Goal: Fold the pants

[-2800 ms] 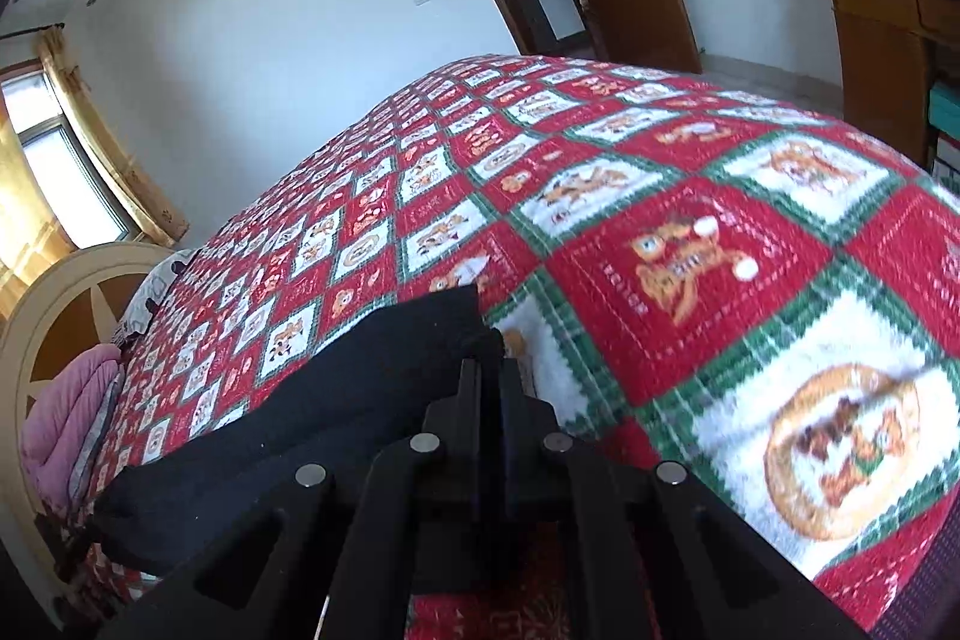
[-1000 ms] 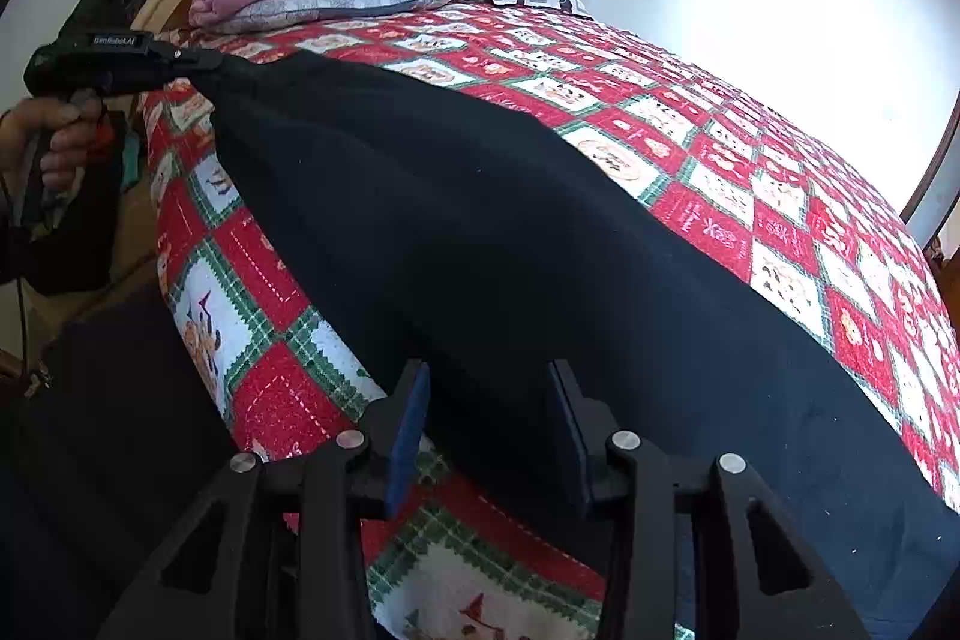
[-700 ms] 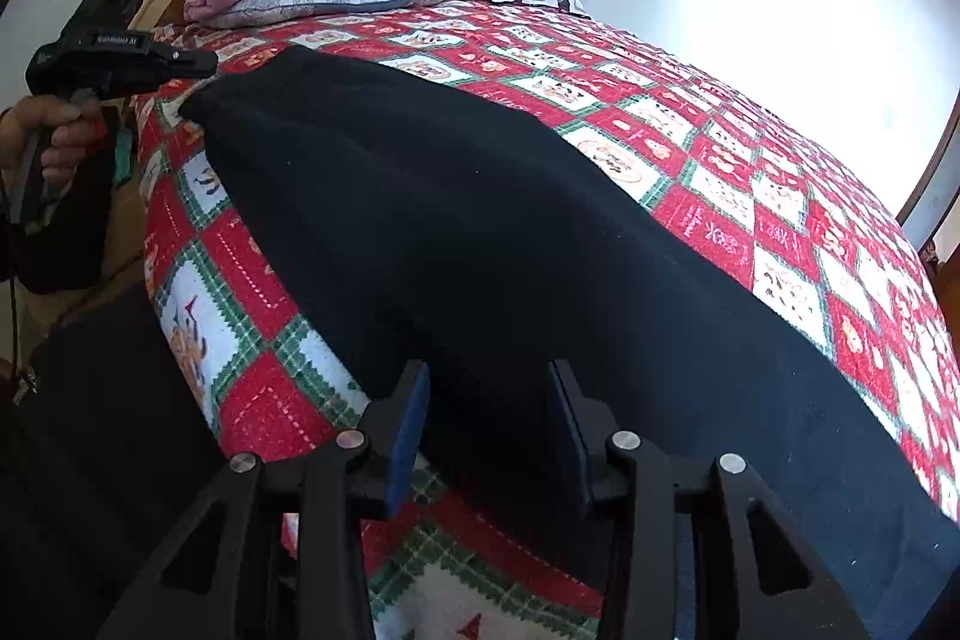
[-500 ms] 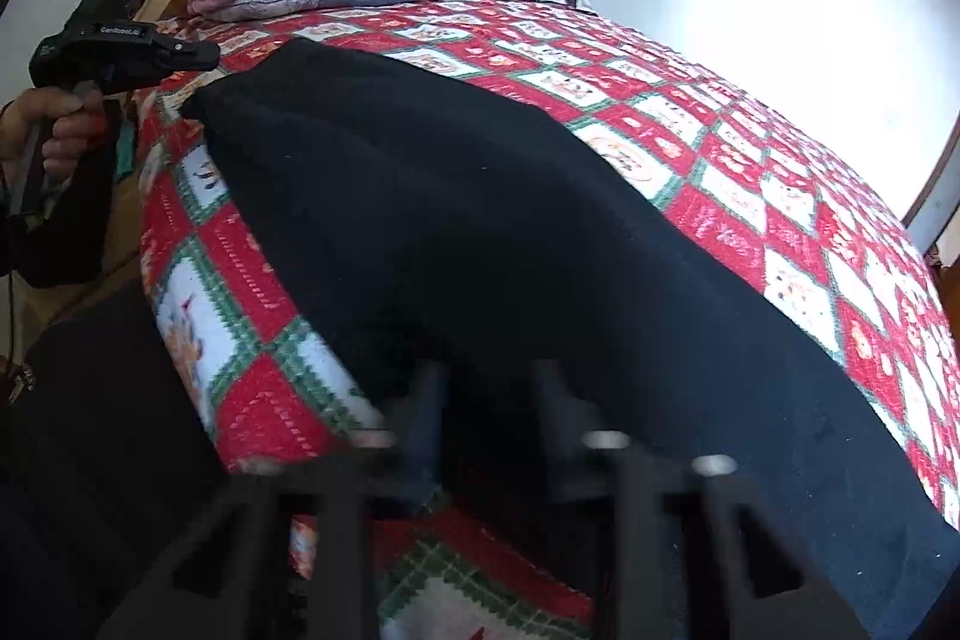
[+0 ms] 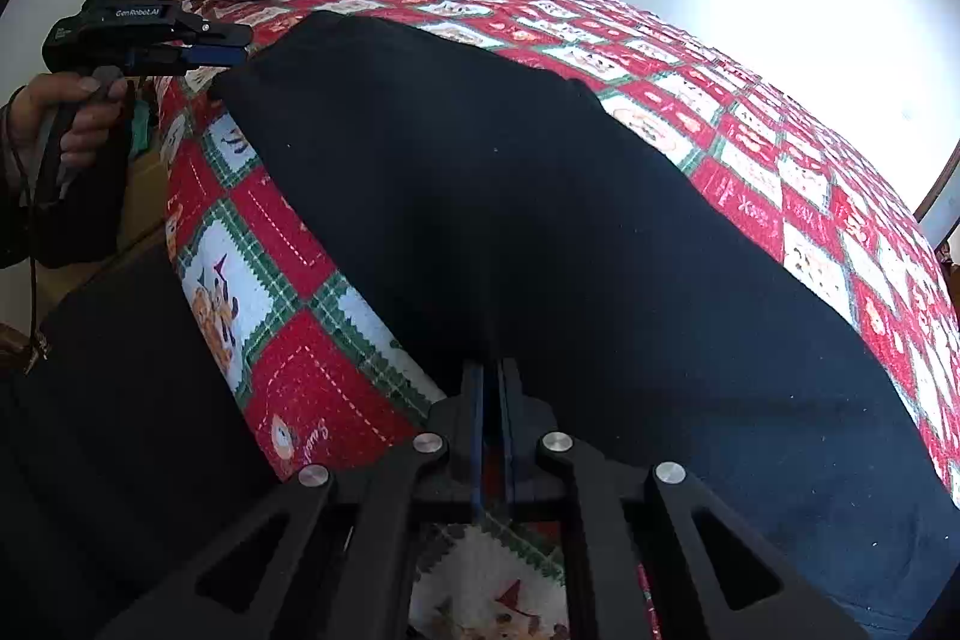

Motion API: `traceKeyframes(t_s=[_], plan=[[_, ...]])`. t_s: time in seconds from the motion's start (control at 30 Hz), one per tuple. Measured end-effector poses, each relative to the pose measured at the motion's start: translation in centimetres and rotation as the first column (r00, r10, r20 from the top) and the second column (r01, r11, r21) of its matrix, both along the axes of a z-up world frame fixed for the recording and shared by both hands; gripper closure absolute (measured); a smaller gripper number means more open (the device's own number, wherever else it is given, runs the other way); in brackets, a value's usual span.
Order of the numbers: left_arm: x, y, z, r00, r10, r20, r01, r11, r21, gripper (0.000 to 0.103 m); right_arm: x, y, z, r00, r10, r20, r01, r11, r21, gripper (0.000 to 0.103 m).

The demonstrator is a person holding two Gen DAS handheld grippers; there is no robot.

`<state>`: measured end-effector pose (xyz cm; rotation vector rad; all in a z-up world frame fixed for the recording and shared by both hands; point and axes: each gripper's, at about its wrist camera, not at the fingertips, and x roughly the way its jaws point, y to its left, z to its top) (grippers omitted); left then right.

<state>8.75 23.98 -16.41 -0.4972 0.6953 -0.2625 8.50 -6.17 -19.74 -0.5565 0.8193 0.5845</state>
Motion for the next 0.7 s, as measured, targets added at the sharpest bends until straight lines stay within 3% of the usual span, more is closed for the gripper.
traceKeyframes(t_s=[0.07, 0.2, 0.33, 0.5, 0.57, 0.63, 0.67, 0.7], plan=[[0.0, -1.0, 0.7, 1.000, 0.005, 0.026, -0.006, 1.000, 0.028, 0.035, -0.1, 0.1, 0.2, 1.000, 0.009, 0.001, -0.009, 1.000, -0.010, 0.097], [0.5, -4.3, 2.0, 0.997, -0.061, 0.041, 0.055, 0.991, 0.119, 0.030, 0.1, -0.1, 0.6, 1.000, -0.003, -0.003, 0.003, 1.000, -0.002, 0.095], [1.0, -9.7, 3.7, 0.980, -0.180, 0.080, 0.159, 0.963, 0.216, 0.029, -0.7, -2.7, 2.4, 0.999, -0.044, -0.006, 0.044, 0.998, 0.033, 0.095], [2.1, -18.5, 4.8, 0.918, -0.382, 0.103, 0.351, 0.906, 0.236, 0.029, -1.2, -10.7, 5.5, 0.971, -0.241, 0.002, 0.239, 0.964, 0.113, 0.094], [2.7, -22.3, 4.6, 0.885, -0.456, 0.092, 0.427, 0.874, 0.230, 0.029, -1.3, -15.7, 7.3, 0.929, -0.370, -0.010, 0.365, 0.912, 0.186, 0.093], [2.8, -25.5, 4.2, 0.855, -0.512, 0.083, 0.482, 0.844, 0.236, 0.029, -1.4, -21.0, 8.8, 0.870, -0.489, -0.061, 0.484, 0.825, 0.291, 0.073], [2.8, -27.2, 4.1, 0.840, -0.536, 0.076, 0.505, 0.827, 0.248, 0.029, -1.5, -23.8, 9.6, 0.827, -0.556, -0.088, 0.549, 0.762, 0.345, 0.052], [2.8, -28.9, 3.7, 0.823, -0.563, 0.068, 0.530, 0.806, 0.263, 0.029, -1.9, -26.4, 10.0, 0.779, -0.619, -0.104, 0.605, 0.696, 0.387, 0.044]])
